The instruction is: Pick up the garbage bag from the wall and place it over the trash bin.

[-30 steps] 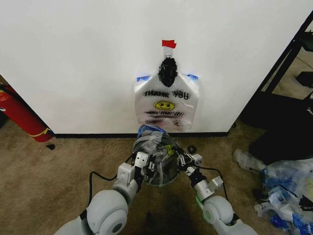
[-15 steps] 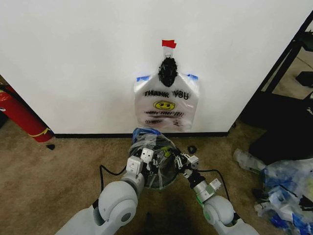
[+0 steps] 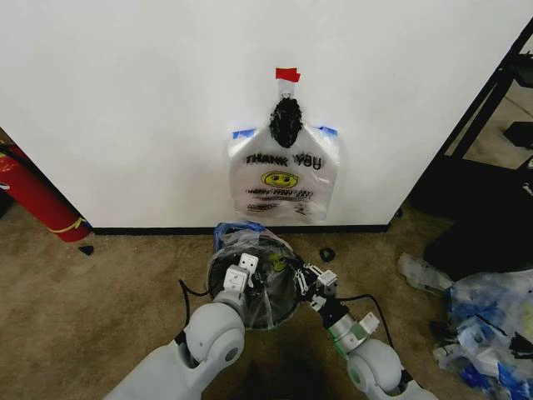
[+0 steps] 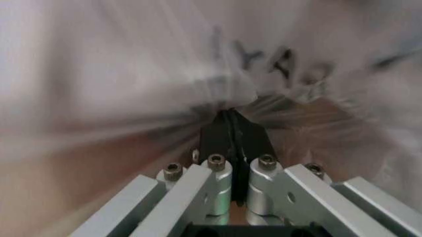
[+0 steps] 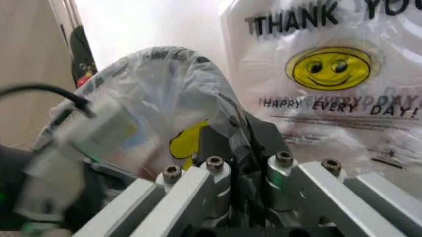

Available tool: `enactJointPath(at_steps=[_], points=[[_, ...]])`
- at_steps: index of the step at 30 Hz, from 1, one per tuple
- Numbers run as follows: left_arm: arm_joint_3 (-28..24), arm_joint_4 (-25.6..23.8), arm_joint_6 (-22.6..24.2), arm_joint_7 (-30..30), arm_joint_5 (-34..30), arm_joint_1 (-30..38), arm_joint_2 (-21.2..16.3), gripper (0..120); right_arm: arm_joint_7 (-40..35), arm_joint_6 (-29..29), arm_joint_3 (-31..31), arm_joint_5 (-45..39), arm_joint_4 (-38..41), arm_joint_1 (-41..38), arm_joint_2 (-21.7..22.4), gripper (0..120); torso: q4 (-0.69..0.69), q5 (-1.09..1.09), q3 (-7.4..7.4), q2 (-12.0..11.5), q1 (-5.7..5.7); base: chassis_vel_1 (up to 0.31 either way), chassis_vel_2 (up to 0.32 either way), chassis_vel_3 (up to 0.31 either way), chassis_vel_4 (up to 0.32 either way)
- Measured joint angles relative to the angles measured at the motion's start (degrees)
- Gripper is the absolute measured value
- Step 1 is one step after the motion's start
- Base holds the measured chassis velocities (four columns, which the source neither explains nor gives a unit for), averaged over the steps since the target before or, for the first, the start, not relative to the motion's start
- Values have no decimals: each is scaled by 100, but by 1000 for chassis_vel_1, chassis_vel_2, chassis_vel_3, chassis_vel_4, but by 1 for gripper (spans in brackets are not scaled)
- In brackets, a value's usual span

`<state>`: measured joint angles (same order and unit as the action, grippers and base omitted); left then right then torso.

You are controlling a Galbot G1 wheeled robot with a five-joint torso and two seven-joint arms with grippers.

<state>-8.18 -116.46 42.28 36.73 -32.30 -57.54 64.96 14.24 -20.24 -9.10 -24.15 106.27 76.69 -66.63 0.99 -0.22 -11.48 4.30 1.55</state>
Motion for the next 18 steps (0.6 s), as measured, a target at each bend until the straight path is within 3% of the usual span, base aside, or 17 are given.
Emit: enactJointPath(at_steps=[7, 18], points=[[41, 541, -77, -23, 453, 168, 240, 0, 119, -43, -3, -183, 174, 155, 74, 1, 0, 0, 0, 0, 0, 0, 0, 0, 0], [103, 848, -262, -66, 640, 257, 332, 0, 305, 4, 50, -607, 250, 233, 172, 1, 0, 0, 0, 0, 0, 0, 0, 0, 0]])
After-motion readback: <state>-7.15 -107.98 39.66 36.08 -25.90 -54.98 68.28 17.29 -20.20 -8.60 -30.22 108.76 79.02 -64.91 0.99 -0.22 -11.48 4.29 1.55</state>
